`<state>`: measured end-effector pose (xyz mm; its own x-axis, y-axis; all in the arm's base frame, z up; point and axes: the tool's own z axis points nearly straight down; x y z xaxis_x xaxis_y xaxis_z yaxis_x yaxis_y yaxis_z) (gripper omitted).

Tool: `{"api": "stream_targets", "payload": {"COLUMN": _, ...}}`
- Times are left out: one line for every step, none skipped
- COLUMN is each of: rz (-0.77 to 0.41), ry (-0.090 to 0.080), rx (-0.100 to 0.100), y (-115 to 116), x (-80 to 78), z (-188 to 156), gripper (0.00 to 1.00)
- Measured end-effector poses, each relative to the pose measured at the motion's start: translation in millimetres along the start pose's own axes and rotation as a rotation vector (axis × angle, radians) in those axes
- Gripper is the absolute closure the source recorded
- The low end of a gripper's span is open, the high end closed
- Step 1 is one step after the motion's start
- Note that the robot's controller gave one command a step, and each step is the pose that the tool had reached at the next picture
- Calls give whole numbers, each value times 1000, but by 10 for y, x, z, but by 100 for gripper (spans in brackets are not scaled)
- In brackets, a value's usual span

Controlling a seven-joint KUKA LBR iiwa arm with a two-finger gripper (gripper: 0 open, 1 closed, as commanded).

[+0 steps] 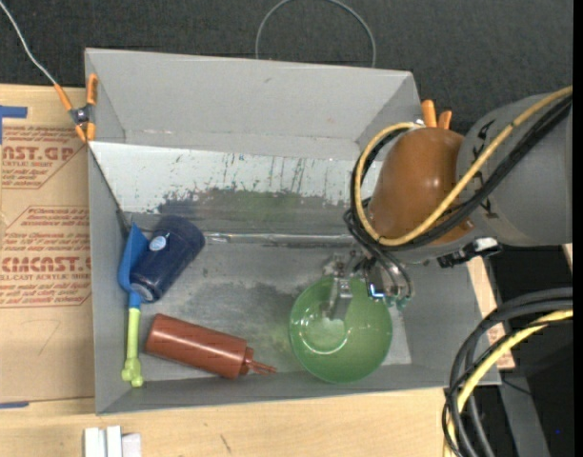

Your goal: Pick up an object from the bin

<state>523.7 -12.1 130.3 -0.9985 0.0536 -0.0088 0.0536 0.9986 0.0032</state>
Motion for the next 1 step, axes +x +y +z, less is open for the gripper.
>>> {"api": "stream_targets", "payload": {"rz": -10, "ry": -6, "rx": 0, "y": 14, "x": -3, "z": -875, "gripper": 100}}
